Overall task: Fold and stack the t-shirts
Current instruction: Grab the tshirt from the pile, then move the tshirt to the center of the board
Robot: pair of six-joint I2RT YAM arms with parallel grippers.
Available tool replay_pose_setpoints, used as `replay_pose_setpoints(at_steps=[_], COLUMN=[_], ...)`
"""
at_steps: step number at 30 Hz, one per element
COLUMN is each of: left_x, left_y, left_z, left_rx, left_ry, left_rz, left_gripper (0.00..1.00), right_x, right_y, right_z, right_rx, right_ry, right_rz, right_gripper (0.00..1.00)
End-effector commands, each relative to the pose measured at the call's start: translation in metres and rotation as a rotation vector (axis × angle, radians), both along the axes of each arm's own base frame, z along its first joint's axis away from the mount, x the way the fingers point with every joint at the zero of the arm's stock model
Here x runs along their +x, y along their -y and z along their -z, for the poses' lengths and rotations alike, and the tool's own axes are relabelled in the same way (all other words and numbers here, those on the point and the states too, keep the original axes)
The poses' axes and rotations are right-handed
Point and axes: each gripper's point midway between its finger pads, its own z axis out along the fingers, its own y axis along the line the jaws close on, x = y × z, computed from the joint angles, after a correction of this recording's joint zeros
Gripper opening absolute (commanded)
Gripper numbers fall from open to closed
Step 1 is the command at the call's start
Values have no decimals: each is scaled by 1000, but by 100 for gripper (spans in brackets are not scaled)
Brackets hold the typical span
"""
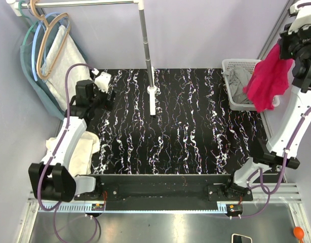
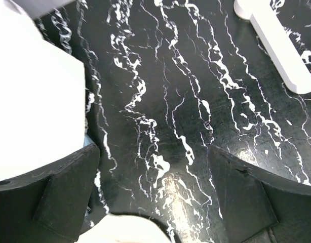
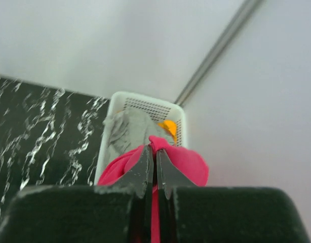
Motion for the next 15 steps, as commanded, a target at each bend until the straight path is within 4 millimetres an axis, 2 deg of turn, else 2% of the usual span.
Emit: replay_pose_setpoints(at_steps=[1, 5, 7, 12, 15], left_x=[-7, -14, -18, -24, -26], left_y=[-3, 2, 3, 4, 6], left_z=[-58, -67, -66, -57, -53], left_rx=[6, -21, -24, -18, -20], left_ry=[124, 120, 110, 95, 87], left_rz=[-6, 4, 4, 5, 15], left_gripper=[95, 95, 95, 95, 95], right_x=[-29, -59, -72, -95, -100], right_y=[-49, -90, -104, -129, -142], right_z=[12, 23, 20, 8, 13], right_rx=[-69, -60, -70, -74, -60], right_ry=[-70, -119, -112, -70, -89], right_rz=[-250, -433, -482, -570, -619], right_gripper=[0, 0, 0, 0, 0])
